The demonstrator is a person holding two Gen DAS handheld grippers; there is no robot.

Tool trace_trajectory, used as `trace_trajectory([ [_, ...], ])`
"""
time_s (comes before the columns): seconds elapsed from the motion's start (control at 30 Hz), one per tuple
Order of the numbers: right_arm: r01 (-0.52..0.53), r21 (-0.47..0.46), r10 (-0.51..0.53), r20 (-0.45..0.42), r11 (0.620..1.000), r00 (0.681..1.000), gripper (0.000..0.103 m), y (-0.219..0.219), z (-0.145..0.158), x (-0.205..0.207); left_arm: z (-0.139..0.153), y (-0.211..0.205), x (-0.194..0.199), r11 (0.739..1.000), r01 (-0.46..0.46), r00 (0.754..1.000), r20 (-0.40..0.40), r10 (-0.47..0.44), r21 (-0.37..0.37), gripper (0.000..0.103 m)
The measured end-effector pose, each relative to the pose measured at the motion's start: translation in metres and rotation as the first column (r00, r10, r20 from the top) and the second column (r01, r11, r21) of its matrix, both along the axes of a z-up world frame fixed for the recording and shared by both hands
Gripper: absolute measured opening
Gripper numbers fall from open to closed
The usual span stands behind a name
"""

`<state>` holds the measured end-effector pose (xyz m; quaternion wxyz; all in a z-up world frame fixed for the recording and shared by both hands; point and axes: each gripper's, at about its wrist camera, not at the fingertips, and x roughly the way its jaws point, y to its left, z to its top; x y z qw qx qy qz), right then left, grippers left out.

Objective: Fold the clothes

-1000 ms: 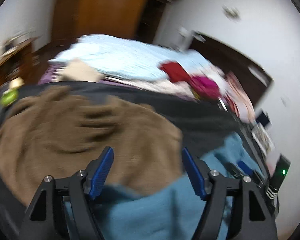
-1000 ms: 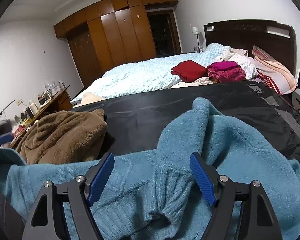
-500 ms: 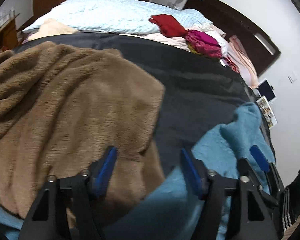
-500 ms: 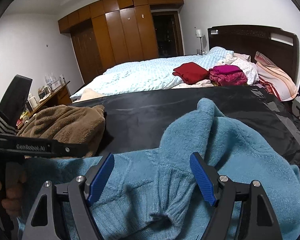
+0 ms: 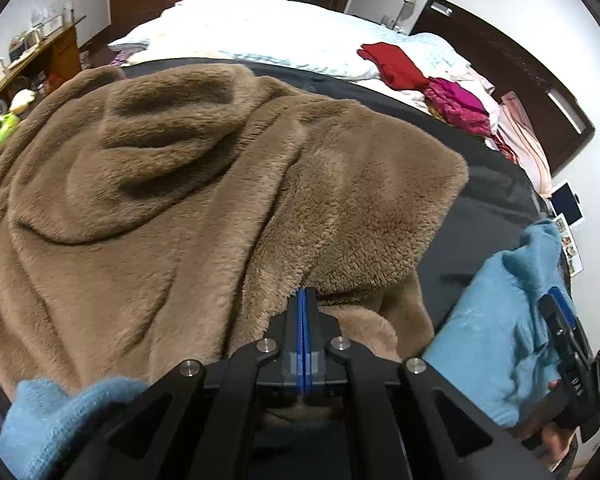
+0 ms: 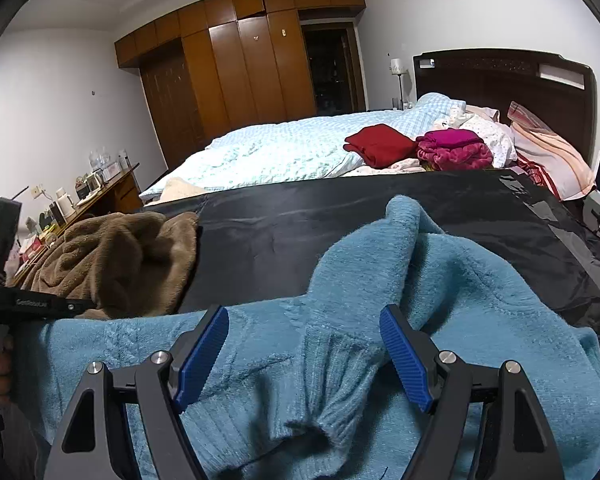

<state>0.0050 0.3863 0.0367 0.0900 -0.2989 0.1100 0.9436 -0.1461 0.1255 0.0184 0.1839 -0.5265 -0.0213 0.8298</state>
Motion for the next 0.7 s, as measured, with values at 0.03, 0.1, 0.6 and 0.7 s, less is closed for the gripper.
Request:
trace_trajectory([
  [0.03,-0.001,0.001,0.001,-0.001,1.0,1.0,0.08,0.0,0.0,0.001,0.0,-0.007,0.0,1.0,-0.011,1.0,0.0,0.011,-0.002,0.004],
  [0.1,-0.002,0.0,0.002,-0.002,1.0,1.0,0.08,-0.001,0.0,0.001,0.001,-0.023,0.001,0.999,-0.035,0.999,-0.002,0.035,-0.01,0.004],
  [0.6,-0.003,-0.013,0.003,0.014,1.0,1.0,0.08,-0.001,-0.003,0.001,0.003,-0.146,0.026,0.974,-0.212,0.977,-0.028,0.21,-0.086,0.004],
  [0.7,-0.003,-0.011,0.003,0.014,1.0,1.0,0.08,-0.002,-0.003,0.001,0.001,-0.171,0.033,0.953,-0.277,0.961,-0.041,0.274,-0.124,0.004],
])
